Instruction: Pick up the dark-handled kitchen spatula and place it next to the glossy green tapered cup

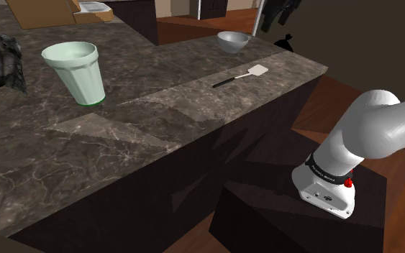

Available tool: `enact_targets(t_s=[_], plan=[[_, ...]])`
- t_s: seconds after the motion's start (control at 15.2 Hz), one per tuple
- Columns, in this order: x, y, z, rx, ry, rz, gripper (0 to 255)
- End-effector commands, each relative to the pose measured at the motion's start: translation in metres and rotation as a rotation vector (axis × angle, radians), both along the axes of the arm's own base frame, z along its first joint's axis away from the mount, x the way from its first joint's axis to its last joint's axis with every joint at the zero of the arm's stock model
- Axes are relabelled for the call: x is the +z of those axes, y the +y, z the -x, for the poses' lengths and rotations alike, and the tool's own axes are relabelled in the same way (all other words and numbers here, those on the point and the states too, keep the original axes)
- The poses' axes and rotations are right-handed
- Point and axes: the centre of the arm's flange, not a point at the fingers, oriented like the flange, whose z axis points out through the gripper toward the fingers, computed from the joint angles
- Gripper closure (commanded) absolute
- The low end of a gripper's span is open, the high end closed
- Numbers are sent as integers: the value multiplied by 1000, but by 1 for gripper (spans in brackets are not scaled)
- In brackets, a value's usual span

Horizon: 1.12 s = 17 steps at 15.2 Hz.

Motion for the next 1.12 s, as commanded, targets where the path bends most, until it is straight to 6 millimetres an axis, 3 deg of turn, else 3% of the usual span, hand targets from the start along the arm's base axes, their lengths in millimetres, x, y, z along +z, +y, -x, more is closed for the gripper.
enact_targets(t_s=[0.0, 0.53, 0.92, 1.06], plan=[[0, 0, 0, 0, 0, 0, 0], [-86, -57, -54, 826, 97, 14, 0], [-154, -65, -108, 1446, 170, 25, 0], [-160, -64, -108, 1450, 170, 25, 0]])
